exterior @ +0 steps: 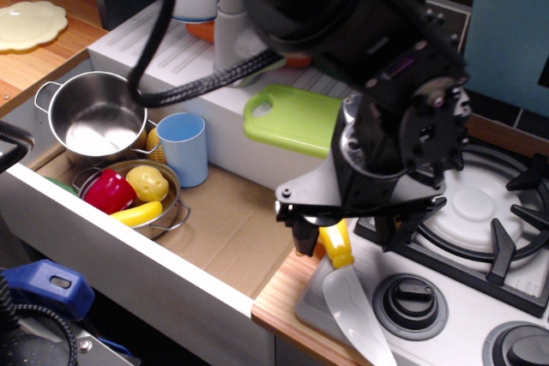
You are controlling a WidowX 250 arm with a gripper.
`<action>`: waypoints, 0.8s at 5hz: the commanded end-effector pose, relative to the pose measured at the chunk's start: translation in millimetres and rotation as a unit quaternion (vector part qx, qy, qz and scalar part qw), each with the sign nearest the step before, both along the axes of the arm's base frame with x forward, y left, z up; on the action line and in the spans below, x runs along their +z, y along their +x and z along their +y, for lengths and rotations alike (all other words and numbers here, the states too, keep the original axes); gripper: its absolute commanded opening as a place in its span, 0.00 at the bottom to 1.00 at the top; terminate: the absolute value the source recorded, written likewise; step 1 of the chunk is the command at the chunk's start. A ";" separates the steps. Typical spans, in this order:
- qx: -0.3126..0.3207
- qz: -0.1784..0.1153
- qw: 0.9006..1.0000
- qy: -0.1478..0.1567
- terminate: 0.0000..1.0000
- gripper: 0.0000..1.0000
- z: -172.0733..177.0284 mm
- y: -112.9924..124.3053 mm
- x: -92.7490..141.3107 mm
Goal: Put knife on cutting board
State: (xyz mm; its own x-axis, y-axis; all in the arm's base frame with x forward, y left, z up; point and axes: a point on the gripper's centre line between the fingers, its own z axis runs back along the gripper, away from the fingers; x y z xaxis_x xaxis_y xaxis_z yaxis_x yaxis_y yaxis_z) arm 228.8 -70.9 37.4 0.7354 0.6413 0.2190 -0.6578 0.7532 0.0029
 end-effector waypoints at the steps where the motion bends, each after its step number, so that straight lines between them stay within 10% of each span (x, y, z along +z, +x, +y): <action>1: -0.002 -0.011 1.000 -0.023 0.00 1.00 1.1 2.8 -9.6; 2: 0.001 -0.011 1.000 -0.030 0.00 1.00 0.8 -0.4 -17.2; 3: 0.013 -0.010 0.999 -0.044 0.00 0.00 1.0 -1.4 -23.5; 4: 0.021 -0.010 0.999 -0.046 0.00 0.00 0.1 0.1 -25.0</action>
